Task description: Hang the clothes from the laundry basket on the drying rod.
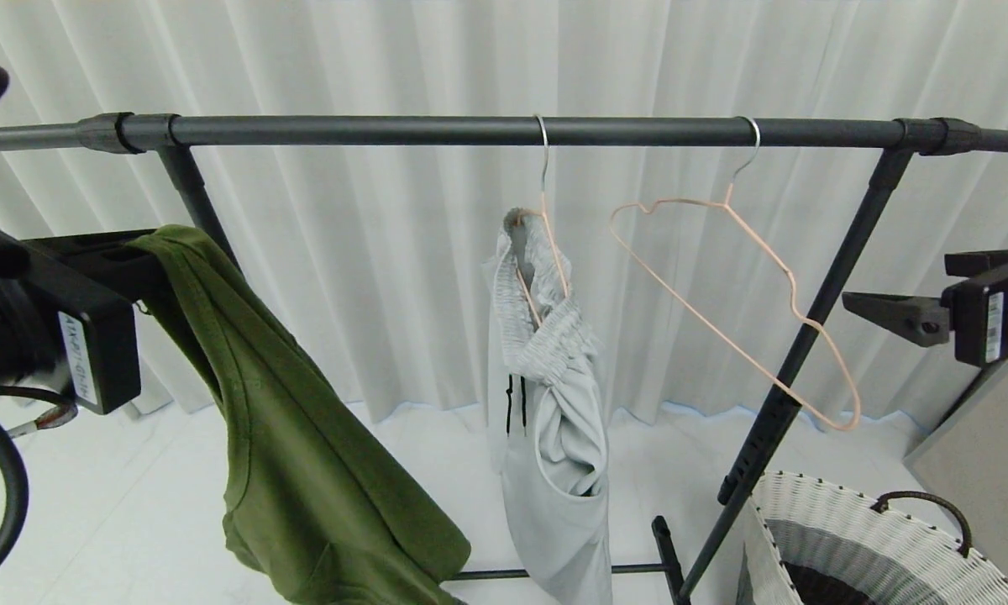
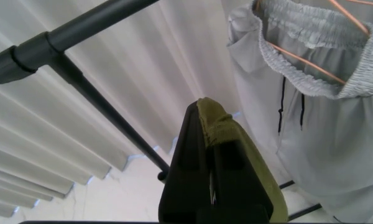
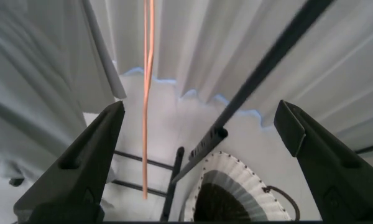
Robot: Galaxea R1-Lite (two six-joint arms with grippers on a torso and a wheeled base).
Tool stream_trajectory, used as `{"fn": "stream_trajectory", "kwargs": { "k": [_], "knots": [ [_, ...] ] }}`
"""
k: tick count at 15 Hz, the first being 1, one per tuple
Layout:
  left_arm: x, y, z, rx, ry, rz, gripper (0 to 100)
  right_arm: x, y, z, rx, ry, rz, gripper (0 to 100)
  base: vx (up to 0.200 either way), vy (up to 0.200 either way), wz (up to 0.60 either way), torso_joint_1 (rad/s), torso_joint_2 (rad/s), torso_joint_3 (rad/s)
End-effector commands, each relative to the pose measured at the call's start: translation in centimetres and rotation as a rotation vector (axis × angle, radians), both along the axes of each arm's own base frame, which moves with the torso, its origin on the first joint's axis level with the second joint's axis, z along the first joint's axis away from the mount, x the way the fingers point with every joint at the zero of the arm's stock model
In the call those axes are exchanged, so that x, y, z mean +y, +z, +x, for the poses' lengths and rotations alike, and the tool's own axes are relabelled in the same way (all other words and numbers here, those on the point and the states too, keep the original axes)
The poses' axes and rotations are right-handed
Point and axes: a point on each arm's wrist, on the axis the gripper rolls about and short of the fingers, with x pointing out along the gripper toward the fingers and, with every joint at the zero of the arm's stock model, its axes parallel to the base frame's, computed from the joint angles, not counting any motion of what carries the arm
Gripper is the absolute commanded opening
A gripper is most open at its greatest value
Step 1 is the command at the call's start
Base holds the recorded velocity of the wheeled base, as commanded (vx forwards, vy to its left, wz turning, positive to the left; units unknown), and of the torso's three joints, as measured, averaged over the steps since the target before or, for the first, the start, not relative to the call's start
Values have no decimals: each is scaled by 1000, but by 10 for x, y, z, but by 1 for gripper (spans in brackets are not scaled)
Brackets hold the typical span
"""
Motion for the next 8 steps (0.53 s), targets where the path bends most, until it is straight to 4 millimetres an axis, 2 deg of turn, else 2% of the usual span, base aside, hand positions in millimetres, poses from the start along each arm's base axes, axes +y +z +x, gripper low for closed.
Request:
{"fn": "stream_trajectory", "kwargs": {
  "k": [1, 2, 4, 8],
  "knots": [
    [1, 0, -1, -4, 0, -3, 0, 14, 1, 29, 41, -3, -9, 100, 0, 0, 0, 0, 0, 0],
    [1, 0, -1, -4, 0, -2, 0, 21, 4, 41, 77, -2, -4, 100, 0, 0, 0, 0, 0, 0],
    [1, 0, -1, -4, 0, -2, 0, 33, 6, 48, 114, 23, 24, 100, 0, 0, 0, 0, 0, 0],
    [0, -1, 0, 1, -1, 5, 0, 46, -6, 71, 239, 24, 25, 100, 0, 0, 0, 0, 0, 0]
  ]
}}
